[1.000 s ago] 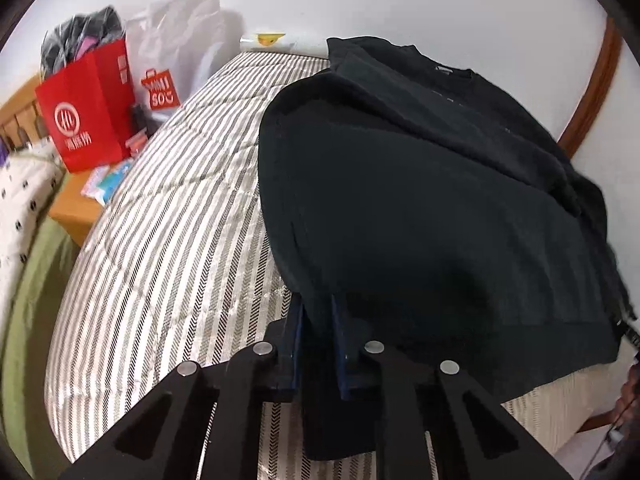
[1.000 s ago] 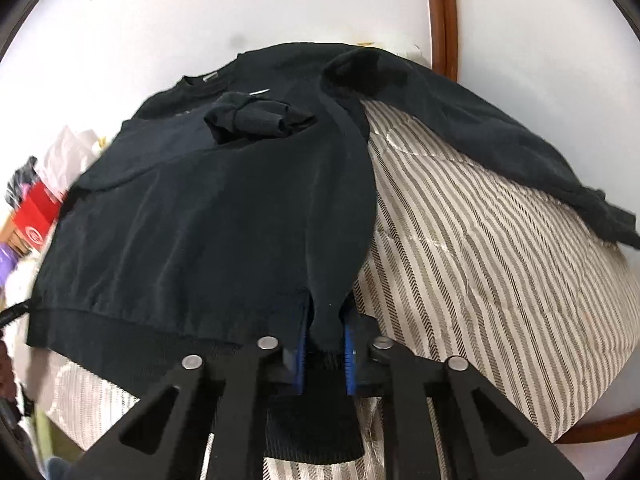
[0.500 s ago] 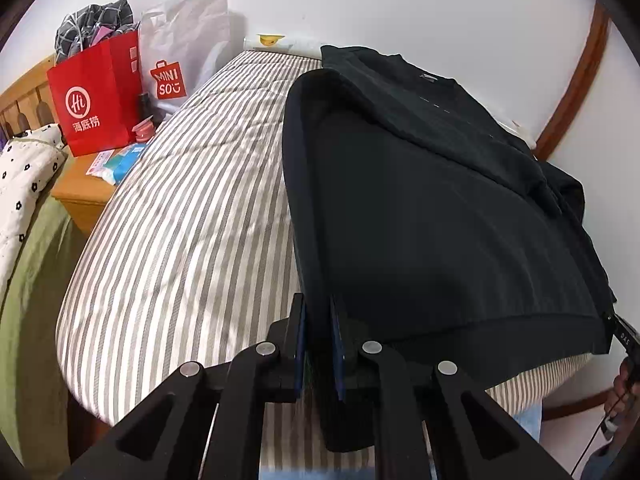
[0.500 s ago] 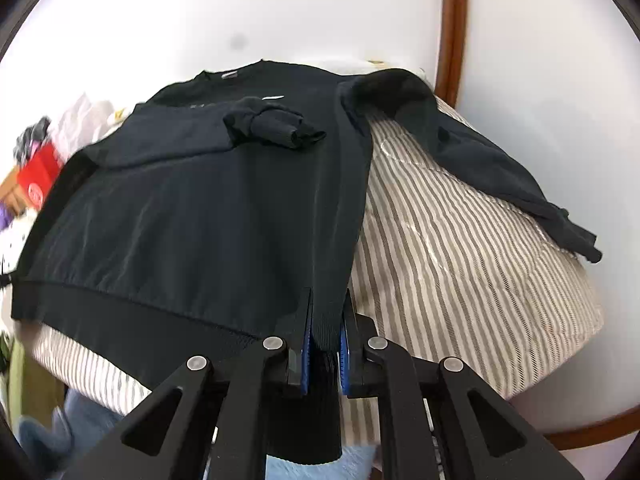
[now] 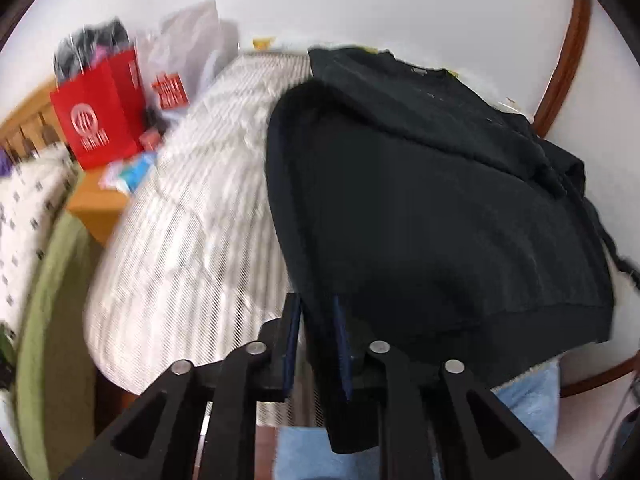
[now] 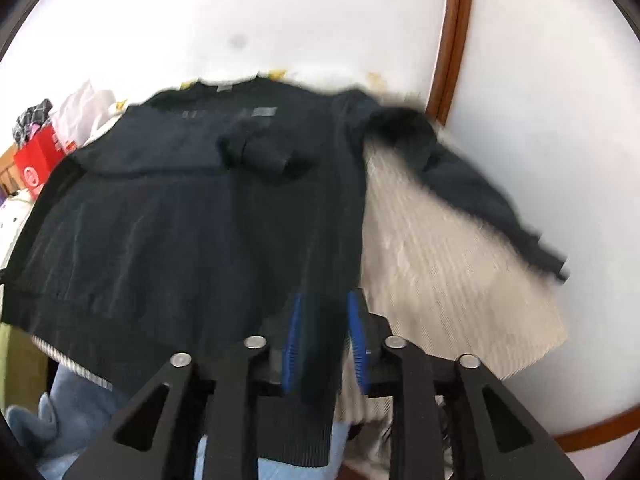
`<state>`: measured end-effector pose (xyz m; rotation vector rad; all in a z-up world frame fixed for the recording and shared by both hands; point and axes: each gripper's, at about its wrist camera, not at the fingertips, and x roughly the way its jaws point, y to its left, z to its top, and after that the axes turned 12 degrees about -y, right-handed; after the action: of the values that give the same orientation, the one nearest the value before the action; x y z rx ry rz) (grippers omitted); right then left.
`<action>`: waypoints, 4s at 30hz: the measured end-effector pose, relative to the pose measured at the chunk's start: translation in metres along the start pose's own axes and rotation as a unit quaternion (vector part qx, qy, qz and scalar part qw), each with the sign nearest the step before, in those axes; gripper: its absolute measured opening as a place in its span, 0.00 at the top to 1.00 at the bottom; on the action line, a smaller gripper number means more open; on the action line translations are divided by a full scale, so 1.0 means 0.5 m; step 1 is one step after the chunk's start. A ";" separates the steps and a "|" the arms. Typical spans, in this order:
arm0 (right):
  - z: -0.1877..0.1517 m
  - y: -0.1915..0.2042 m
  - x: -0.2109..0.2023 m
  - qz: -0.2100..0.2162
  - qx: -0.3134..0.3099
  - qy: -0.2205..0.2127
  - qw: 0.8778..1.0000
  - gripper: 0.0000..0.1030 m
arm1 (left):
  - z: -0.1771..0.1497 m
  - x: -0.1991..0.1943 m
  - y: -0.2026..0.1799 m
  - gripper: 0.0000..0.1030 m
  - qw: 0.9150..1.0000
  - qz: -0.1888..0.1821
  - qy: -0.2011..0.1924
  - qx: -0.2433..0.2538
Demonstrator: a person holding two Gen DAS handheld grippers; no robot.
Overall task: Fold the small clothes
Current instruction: 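Open the left tool and withdraw it from the folded side, then grasp the plain sleeve near the shoulder with the right tool, then lift the plain sleeve with the right tool and fold it across the body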
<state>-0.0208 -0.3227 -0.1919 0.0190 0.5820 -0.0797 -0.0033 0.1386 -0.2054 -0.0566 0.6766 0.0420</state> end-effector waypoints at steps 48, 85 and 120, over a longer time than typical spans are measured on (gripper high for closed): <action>0.498 0.834 0.785 0.310 -0.064 0.072 0.946 0.54 | 0.284 0.340 0.033 0.84 0.999 -0.044 -0.010 0.018; 0.405 0.449 0.474 0.129 -0.049 -0.021 0.990 0.32 | 0.293 0.219 0.038 0.38 0.998 -0.038 -0.035 -0.043; 0.070 -0.358 0.382 -0.201 0.051 0.058 0.977 0.93 | 0.258 0.194 -0.288 0.38 0.993 -0.118 0.008 -0.018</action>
<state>0.1427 -0.5160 -0.2669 0.0044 0.6920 -0.5044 0.1612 0.0055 -0.1604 -0.1714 0.6815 -0.1732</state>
